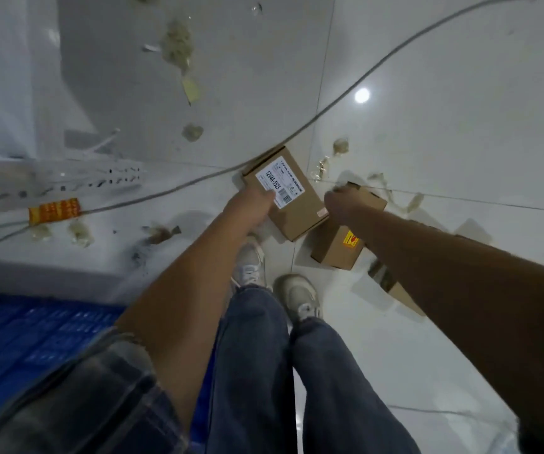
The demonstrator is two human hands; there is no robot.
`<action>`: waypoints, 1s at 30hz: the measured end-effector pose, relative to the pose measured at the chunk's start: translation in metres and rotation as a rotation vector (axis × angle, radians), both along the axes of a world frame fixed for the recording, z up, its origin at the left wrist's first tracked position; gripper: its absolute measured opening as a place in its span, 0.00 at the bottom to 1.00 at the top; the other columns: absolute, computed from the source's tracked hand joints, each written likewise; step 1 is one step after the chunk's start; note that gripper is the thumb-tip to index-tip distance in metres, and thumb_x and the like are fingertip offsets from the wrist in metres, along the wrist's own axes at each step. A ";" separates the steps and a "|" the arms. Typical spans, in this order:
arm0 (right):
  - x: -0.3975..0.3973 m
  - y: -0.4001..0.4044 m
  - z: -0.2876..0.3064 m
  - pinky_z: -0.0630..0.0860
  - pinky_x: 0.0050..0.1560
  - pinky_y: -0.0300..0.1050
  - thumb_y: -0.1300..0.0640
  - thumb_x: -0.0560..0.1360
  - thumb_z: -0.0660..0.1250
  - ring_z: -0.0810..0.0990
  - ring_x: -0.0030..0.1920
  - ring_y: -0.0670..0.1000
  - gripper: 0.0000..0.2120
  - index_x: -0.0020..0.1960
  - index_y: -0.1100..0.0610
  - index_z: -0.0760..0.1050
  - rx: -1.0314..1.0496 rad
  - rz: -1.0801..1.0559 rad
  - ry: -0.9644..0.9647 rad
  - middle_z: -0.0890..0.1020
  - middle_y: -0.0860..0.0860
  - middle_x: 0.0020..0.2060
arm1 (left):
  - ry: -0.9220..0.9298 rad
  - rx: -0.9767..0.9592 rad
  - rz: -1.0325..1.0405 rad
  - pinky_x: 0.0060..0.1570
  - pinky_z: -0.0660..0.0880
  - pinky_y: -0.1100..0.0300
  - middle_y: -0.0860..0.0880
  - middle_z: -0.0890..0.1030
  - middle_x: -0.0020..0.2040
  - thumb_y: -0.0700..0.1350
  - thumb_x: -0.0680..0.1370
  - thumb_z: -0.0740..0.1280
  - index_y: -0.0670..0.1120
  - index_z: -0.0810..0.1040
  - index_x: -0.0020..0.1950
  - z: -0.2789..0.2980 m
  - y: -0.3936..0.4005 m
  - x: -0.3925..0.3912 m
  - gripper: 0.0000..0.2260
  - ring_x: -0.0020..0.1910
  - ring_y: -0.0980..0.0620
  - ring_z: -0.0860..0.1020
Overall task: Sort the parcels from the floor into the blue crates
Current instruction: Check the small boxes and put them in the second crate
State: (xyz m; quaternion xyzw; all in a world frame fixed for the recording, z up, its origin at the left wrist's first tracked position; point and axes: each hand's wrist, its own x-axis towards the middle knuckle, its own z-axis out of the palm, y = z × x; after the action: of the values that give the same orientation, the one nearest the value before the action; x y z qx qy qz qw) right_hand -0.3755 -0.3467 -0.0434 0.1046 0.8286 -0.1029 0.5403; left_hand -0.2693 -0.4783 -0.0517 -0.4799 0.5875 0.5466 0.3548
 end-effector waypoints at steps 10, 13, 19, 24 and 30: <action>-0.008 -0.003 -0.128 0.77 0.58 0.51 0.48 0.78 0.60 0.75 0.61 0.58 0.27 0.72 0.60 0.59 0.005 0.207 0.148 0.71 0.58 0.64 | -0.233 0.216 0.193 0.47 0.77 0.56 0.41 0.77 0.47 0.51 0.76 0.65 0.42 0.71 0.61 -0.117 0.007 0.011 0.18 0.46 0.45 0.78; -0.001 0.005 -0.146 0.75 0.60 0.52 0.49 0.77 0.61 0.73 0.61 0.56 0.25 0.70 0.58 0.64 -0.034 0.369 0.093 0.69 0.57 0.65 | -0.243 0.232 0.212 0.53 0.77 0.52 0.44 0.77 0.51 0.58 0.75 0.65 0.46 0.70 0.55 -0.136 0.023 0.018 0.18 0.48 0.46 0.79; 0.014 0.016 -0.134 0.78 0.55 0.54 0.44 0.72 0.67 0.77 0.55 0.56 0.27 0.63 0.59 0.65 -0.205 0.392 0.113 0.75 0.57 0.57 | -0.201 0.269 0.388 0.43 0.76 0.56 0.46 0.74 0.61 0.59 0.74 0.67 0.47 0.70 0.65 -0.128 0.044 0.022 0.24 0.51 0.50 0.75; 0.008 0.016 -0.085 0.80 0.43 0.48 0.49 0.71 0.71 0.77 0.44 0.50 0.25 0.56 0.56 0.59 -0.357 0.114 0.067 0.73 0.49 0.45 | -0.111 0.193 0.505 0.58 0.75 0.44 0.48 0.73 0.60 0.59 0.72 0.69 0.48 0.67 0.66 -0.085 0.028 0.022 0.27 0.57 0.46 0.74; 0.011 0.018 -0.016 0.80 0.50 0.52 0.59 0.71 0.73 0.80 0.51 0.52 0.35 0.72 0.55 0.59 -0.410 -0.315 -0.072 0.77 0.50 0.49 | 0.122 0.068 0.480 0.43 0.75 0.61 0.50 0.78 0.53 0.49 0.74 0.71 0.50 0.72 0.59 -0.009 -0.008 0.013 0.17 0.45 0.56 0.77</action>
State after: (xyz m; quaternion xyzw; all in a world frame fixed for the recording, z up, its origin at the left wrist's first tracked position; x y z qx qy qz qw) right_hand -0.3647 -0.3291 -0.0590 0.1241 0.7442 -0.3479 0.5565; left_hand -0.2562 -0.4865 -0.0606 -0.5594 0.4584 0.6626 0.1947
